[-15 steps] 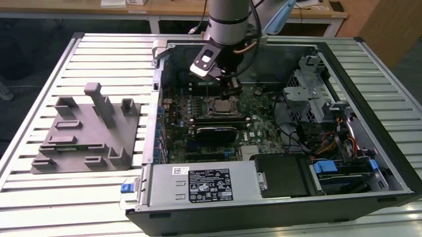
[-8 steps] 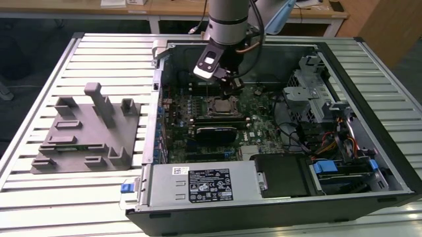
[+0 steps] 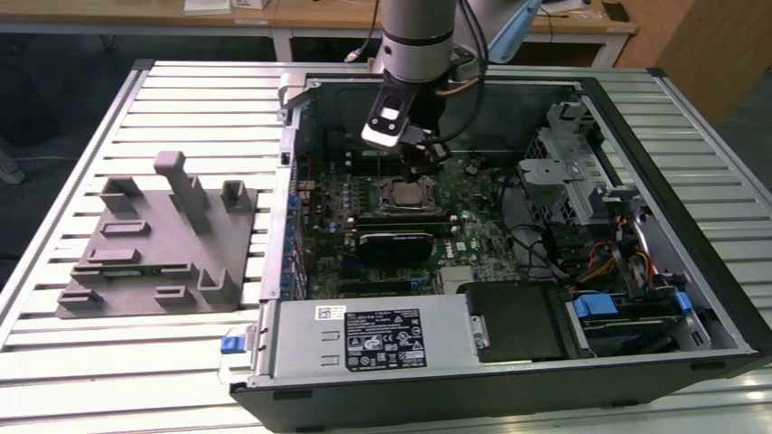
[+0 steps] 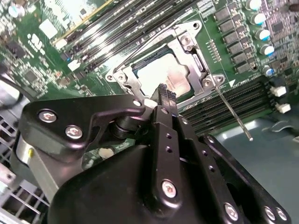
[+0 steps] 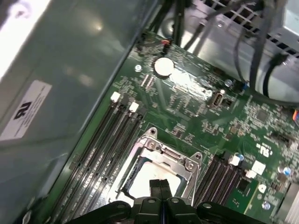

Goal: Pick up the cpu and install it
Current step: 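Close the cpu cover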

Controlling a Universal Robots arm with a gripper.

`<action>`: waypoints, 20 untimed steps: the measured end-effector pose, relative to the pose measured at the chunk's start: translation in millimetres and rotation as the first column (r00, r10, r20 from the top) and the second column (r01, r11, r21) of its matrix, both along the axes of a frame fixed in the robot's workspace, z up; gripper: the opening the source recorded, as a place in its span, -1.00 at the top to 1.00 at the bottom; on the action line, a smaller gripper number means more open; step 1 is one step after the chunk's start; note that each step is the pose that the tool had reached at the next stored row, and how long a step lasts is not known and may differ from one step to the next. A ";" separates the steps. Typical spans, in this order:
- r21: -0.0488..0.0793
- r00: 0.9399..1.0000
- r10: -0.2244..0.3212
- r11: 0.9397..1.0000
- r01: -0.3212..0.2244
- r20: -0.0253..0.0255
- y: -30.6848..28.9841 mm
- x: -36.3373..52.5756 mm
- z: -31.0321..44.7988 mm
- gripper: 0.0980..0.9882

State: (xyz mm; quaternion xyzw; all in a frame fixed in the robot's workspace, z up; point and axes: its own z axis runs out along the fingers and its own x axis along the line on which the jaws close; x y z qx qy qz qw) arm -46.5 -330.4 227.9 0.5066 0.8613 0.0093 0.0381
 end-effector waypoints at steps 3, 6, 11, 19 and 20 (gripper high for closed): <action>0.000 0.999 0.045 0.999 -0.045 0.000 0.0 0.0 -0.1 0.98; 0.000 0.996 0.090 0.996 -0.090 0.000 0.0 0.0 -0.2 0.98; -0.001 0.987 0.164 0.987 -0.164 0.000 0.0 0.0 -0.3 0.98; -0.002 0.958 0.287 0.958 -0.287 0.000 0.0 0.0 -0.7 0.98; -0.002 0.953 0.302 0.953 -0.302 0.000 0.0 0.0 -0.8 0.98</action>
